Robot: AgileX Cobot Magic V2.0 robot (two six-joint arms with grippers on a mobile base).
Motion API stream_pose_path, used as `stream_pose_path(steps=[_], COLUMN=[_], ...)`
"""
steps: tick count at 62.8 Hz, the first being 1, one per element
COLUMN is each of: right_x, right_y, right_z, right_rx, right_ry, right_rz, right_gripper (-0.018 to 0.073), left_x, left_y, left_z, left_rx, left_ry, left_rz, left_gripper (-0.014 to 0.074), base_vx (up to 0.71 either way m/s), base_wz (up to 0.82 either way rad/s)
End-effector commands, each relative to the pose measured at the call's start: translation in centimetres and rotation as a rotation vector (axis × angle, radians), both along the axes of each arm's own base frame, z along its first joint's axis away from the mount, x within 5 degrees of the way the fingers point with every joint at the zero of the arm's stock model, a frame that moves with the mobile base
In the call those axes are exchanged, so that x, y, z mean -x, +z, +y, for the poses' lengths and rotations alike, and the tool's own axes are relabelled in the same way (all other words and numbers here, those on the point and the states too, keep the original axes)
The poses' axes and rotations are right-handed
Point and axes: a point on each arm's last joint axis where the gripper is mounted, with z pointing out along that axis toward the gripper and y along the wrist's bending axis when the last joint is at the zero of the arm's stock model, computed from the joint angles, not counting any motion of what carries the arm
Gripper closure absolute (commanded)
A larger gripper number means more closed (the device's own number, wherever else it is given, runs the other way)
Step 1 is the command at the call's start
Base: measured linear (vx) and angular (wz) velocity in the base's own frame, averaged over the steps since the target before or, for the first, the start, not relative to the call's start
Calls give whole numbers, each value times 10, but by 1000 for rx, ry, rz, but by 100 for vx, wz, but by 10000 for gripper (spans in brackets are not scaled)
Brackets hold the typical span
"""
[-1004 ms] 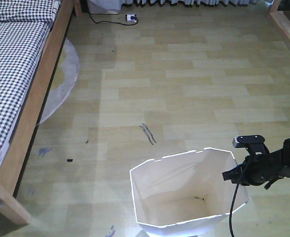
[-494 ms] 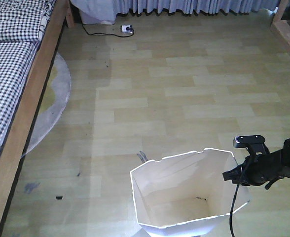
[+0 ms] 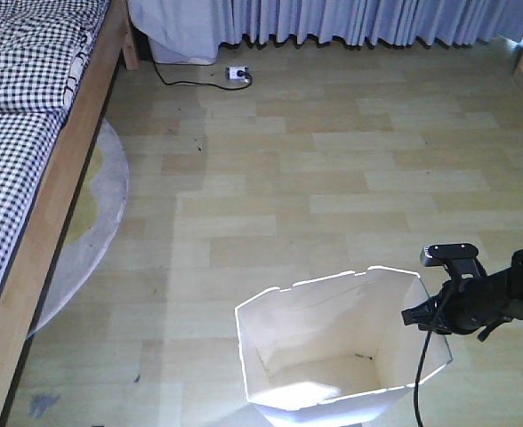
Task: Move trash bin to bedside with robot
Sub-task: 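Carry the bin with the right gripper as the base drives beside the bed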
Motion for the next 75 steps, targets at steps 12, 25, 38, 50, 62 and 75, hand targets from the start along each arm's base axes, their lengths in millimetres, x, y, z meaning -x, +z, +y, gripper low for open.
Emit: stream_pose_path(steps=[12, 25, 38, 50, 62, 75], right_x=[-16, -16, -16, -16, -16, -16], right_y=[24, 24, 24, 24, 24, 24], right_z=[9, 9, 9, 9, 9, 9], right_rx=[-143, -143, -143, -143, -143, -143], right_ry=[-36, -36, -36, -36, -36, -36], right_rz=[-125, -125, -125, -125, -125, -125], right_gripper=[566, 566, 566, 566, 566, 566], left_x=[-1, -1, -1, -1, -1, -1], left_y=[-2, -2, -2, -2, -2, -2], left_z=[0, 0, 0, 0, 0, 0], left_rx=[14, 14, 14, 14, 14, 14], left_ry=[-4, -4, -4, -4, -4, -4], left_rz=[-60, -60, -60, -60, -60, -60], left_gripper=[602, 602, 602, 602, 602, 602], base_vx=[42, 41, 43, 43, 42, 40], base_wz=[8, 6, -1, -4, -2, 1])
